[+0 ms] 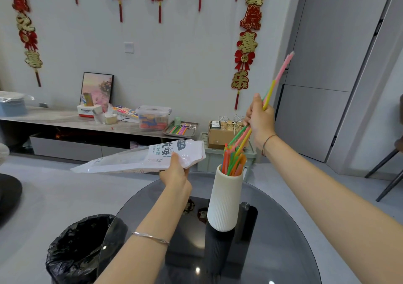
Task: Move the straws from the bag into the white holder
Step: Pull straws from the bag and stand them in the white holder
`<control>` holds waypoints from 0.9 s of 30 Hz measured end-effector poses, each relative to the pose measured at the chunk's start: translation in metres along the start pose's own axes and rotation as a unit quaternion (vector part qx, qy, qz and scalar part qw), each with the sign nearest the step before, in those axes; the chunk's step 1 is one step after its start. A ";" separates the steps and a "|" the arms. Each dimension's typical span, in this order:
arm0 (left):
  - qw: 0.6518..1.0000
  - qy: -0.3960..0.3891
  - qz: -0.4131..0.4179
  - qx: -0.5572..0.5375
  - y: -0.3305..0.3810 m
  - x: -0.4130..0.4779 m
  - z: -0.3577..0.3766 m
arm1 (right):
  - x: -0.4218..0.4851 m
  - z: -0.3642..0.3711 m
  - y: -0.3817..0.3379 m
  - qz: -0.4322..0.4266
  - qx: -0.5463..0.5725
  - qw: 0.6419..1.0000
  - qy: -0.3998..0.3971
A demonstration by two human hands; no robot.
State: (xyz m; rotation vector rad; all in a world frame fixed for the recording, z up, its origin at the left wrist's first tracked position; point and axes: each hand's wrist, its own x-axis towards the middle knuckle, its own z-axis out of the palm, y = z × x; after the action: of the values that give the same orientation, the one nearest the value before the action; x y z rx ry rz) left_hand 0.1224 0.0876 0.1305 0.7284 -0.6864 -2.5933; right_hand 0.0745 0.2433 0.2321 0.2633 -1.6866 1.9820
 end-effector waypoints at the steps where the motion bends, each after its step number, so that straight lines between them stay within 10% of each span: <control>1: 1.000 0.000 0.000 -0.001 0.000 0.000 0.000 | 0.001 0.001 -0.004 -0.001 0.000 1.000 -0.004; 15: 1.000 -0.010 -0.001 -0.005 0.003 -0.007 0.002 | -0.002 0.003 0.017 0.118 -0.190 0.970 -0.099; 27: 1.000 -0.020 0.007 0.005 0.003 -0.006 0.003 | -0.009 0.005 0.008 0.001 -0.148 0.976 -0.161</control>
State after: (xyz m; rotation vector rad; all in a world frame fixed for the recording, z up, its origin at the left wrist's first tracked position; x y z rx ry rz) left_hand 0.1264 0.0891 0.1371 0.6755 -0.7152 -2.6001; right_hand 0.0770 0.2354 0.2222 0.4940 -2.1584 1.7259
